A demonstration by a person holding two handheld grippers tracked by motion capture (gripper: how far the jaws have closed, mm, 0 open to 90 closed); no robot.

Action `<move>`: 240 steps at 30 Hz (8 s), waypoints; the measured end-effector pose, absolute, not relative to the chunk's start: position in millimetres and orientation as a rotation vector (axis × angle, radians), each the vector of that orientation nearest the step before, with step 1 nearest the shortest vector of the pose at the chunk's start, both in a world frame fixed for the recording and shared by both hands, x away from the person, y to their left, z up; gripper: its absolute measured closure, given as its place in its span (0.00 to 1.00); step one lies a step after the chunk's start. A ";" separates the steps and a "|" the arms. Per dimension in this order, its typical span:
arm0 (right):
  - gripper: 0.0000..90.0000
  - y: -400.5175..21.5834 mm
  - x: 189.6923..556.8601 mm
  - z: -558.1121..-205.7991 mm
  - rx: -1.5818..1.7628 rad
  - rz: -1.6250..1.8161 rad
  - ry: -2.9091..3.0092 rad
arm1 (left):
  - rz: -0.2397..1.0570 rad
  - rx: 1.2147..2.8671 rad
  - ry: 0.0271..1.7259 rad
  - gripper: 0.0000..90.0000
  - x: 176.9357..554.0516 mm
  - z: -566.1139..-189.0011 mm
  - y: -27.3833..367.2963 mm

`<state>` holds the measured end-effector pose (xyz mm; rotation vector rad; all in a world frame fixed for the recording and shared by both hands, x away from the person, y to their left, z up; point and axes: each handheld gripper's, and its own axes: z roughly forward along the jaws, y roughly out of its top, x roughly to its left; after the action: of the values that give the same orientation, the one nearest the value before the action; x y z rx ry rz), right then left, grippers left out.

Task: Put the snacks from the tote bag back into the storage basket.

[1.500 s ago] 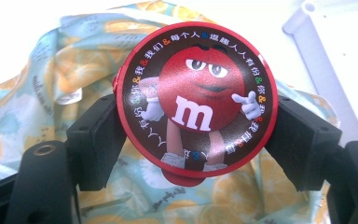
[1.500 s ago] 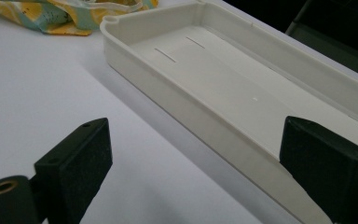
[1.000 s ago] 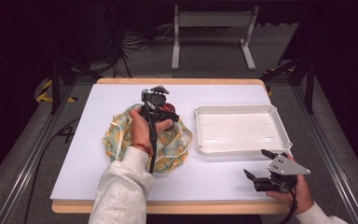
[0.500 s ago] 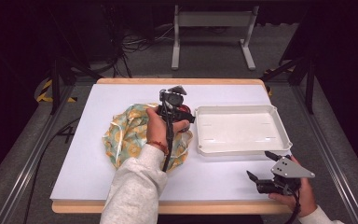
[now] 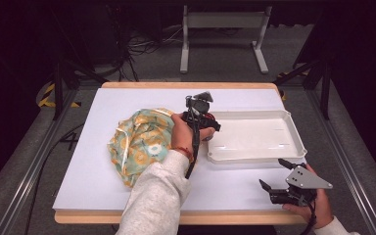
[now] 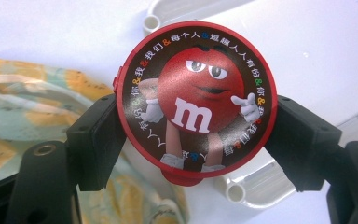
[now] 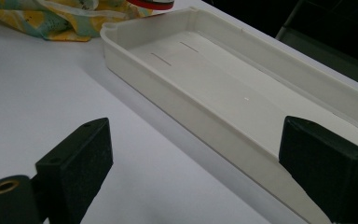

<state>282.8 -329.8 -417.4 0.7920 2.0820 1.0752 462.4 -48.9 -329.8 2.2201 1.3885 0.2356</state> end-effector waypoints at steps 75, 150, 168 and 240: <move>0.11 -326.5 287.3 -422.5 0.784 1.050 2.141 | 0.181 2.296 1.206 0.16 442.2 -353.2 -54.4; 0.10 -322.6 291.8 -427.4 0.792 1.033 2.170 | 0.475 2.331 0.981 0.05 397.9 -363.3 123.4; 0.10 -321.6 292.2 -428.0 0.782 1.035 2.180 | 0.597 2.297 0.926 0.05 378.6 -380.3 164.4; 0.10 -320.2 292.7 -426.1 0.754 1.048 2.169 | 0.578 1.935 0.978 0.05 314.5 -434.8 264.4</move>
<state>292.7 -320.2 -426.1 0.7543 2.1693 1.0475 314.5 264.4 -434.8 1.9350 0.9782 0.5778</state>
